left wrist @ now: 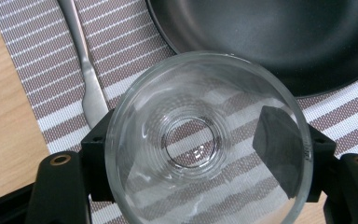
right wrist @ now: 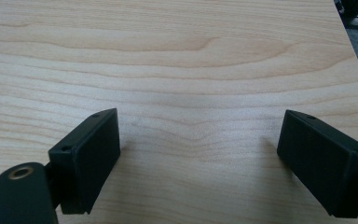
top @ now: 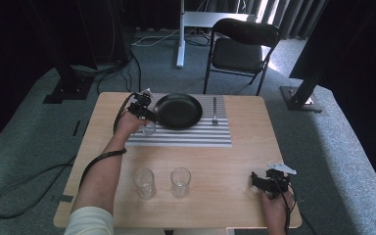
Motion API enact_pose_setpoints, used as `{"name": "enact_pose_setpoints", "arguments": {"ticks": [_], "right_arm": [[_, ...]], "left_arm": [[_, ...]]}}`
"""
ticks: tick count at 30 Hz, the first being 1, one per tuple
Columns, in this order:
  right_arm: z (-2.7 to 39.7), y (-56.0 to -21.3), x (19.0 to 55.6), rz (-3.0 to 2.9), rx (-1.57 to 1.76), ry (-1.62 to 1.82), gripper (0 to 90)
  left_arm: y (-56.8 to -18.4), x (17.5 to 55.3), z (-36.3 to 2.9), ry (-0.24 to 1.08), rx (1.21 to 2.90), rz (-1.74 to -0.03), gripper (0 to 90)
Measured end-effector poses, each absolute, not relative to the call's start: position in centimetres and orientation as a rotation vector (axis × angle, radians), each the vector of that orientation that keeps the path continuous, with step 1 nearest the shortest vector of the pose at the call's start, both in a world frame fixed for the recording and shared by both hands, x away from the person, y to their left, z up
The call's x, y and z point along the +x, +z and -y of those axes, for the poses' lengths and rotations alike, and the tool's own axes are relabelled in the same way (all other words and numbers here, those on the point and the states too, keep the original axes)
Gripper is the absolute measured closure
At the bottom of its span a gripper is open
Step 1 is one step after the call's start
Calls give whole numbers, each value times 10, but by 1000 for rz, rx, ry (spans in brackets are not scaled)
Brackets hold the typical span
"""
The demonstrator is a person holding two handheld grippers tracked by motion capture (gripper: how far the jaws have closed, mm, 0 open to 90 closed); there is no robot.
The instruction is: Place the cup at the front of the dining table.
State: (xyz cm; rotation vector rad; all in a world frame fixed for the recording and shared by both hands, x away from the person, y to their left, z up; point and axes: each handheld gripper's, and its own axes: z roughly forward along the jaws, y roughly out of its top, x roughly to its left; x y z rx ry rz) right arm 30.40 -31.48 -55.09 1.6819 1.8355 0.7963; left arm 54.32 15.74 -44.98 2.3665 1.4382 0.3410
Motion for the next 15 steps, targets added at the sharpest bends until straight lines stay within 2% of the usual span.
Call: {"name": "enact_pose_setpoints", "arguments": {"ticks": [5,8,11,15], "right_arm": [[315,-551,304,-1836,1681,796,126],[315,-551,304,-1836,1681,796,126],[315,-551,304,-1836,1681,797,126],[315,-551,304,-1836,1682,797,126]], "left_arm": [[-452,541,-163,324,2342,-1410,286],[-454,539,-164,309,2310,-1432,203],[-459,536,-162,371,2357,-1430,203],[-460,532,-166,369,2337,-1440,203]]}}
